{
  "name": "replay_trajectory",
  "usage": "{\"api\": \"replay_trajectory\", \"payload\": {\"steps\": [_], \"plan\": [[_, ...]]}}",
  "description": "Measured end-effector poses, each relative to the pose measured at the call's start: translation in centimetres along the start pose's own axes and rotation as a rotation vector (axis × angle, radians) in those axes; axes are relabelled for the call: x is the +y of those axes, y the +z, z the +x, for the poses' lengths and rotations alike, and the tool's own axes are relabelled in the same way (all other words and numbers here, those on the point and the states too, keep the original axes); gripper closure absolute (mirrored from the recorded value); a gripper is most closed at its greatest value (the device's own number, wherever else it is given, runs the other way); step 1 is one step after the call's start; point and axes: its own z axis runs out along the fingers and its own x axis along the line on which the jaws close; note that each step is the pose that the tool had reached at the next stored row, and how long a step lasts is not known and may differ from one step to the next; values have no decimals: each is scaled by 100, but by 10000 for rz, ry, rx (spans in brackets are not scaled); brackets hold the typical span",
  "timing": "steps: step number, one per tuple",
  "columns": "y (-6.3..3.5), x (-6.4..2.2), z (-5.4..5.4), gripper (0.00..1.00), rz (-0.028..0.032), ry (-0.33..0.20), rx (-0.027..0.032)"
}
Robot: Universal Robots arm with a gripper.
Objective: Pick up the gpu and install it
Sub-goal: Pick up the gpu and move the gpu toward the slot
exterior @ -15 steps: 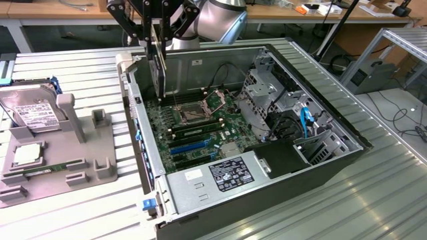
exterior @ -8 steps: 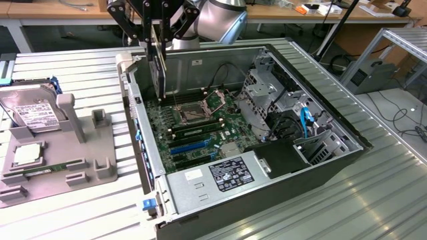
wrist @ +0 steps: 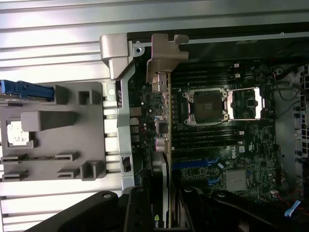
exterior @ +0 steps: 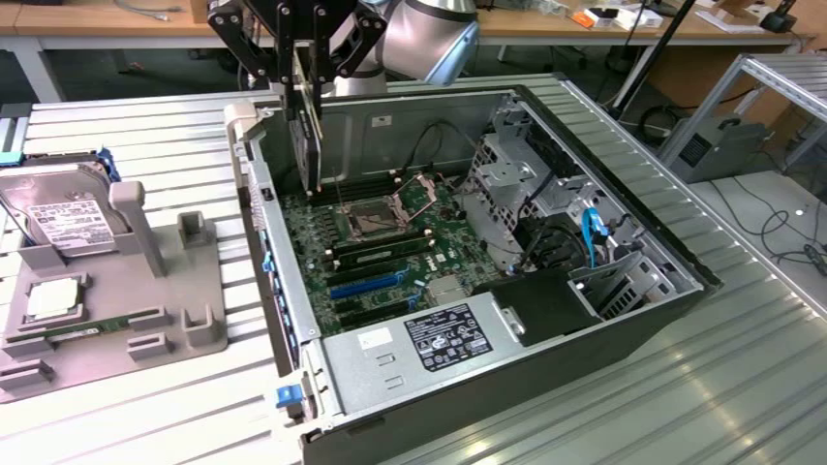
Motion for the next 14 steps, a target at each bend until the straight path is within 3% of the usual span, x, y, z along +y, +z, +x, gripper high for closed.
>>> {"api": "replay_trajectory", "payload": {"steps": [14], "plan": [[30, -1, 1, 73, 59, -1, -4]]}}
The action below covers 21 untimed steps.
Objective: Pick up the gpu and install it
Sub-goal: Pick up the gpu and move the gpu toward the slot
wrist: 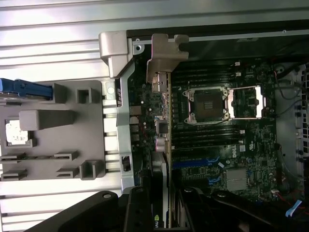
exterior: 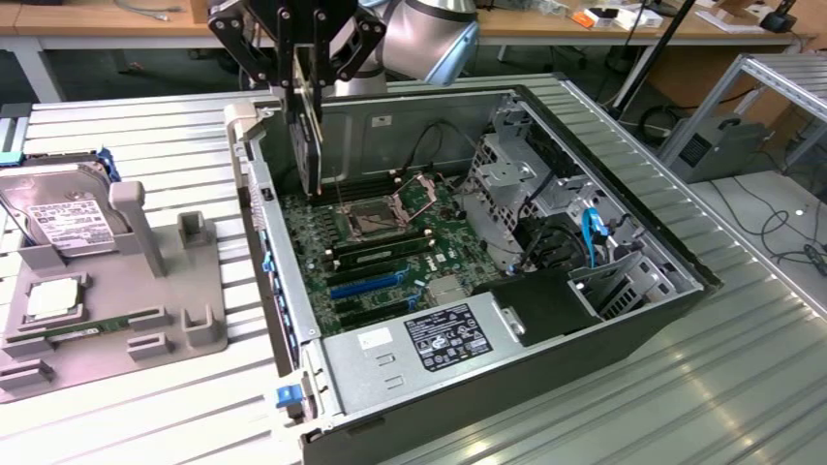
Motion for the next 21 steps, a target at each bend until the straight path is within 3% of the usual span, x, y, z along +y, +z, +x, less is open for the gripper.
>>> {"api": "replay_trajectory", "payload": {"steps": [21], "plan": [[46, -1, 1, 73, 71, -2, -6]]}}
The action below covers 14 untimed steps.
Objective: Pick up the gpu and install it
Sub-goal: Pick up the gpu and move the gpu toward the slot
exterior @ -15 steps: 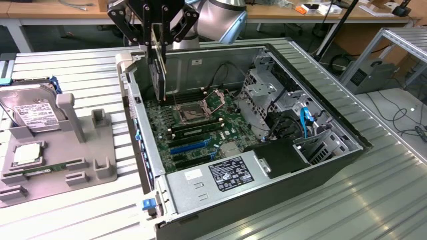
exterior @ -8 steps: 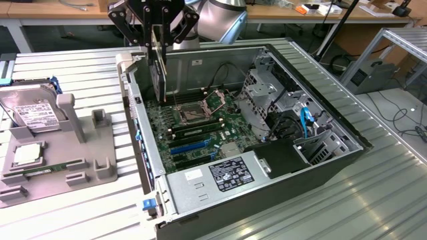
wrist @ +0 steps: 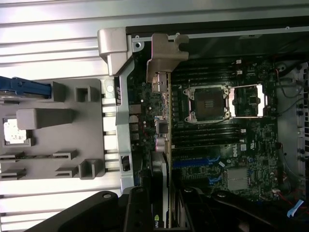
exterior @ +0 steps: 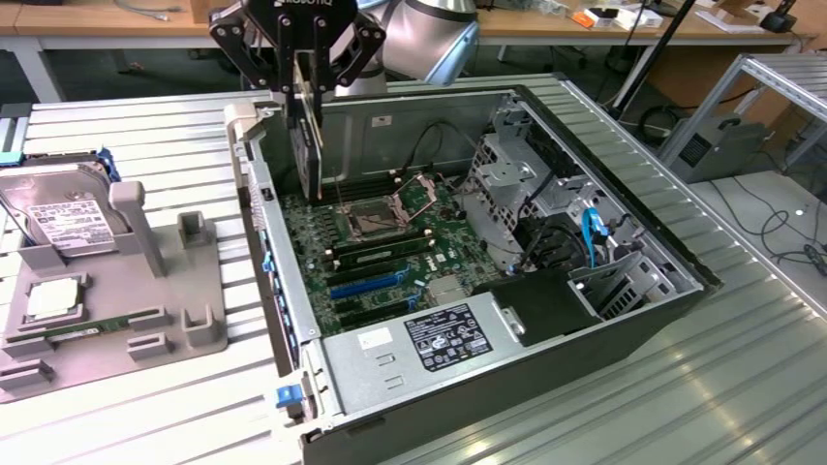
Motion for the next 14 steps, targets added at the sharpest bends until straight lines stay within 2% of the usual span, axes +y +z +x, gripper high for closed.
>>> {"api": "replay_trajectory", "payload": {"steps": [14], "plan": [[32, 0, 1, 73, 47, -2, -3]]}}
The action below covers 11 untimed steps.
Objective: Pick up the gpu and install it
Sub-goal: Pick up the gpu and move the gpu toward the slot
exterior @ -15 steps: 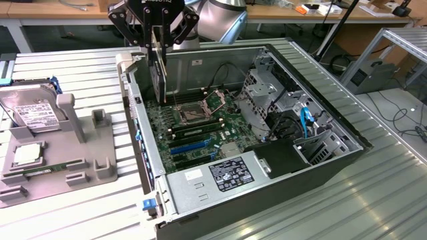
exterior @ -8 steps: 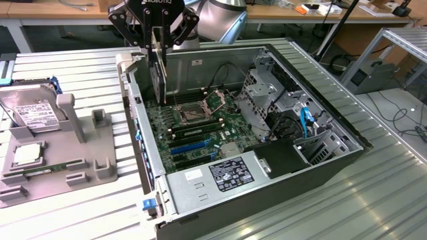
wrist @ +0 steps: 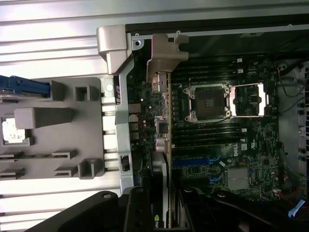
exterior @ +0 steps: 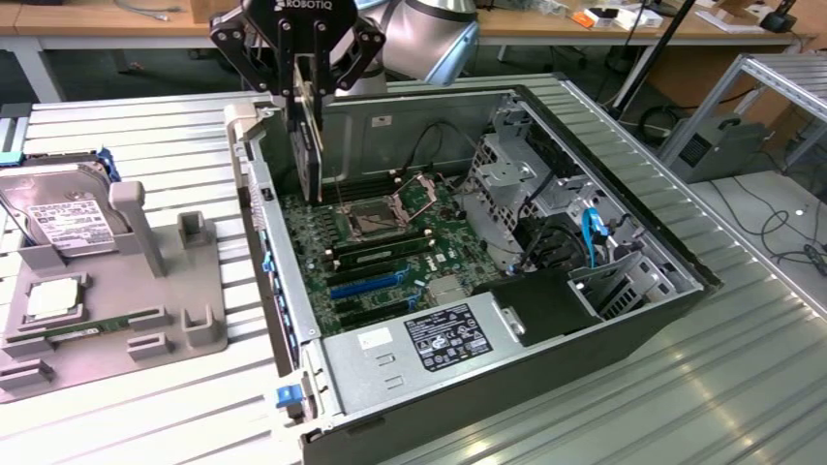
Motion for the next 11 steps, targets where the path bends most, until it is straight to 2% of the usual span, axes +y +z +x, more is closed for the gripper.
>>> {"api": "replay_trajectory", "payload": {"steps": [11], "plan": [[30, 0, 0, 73, 39, -1, -3]]}}
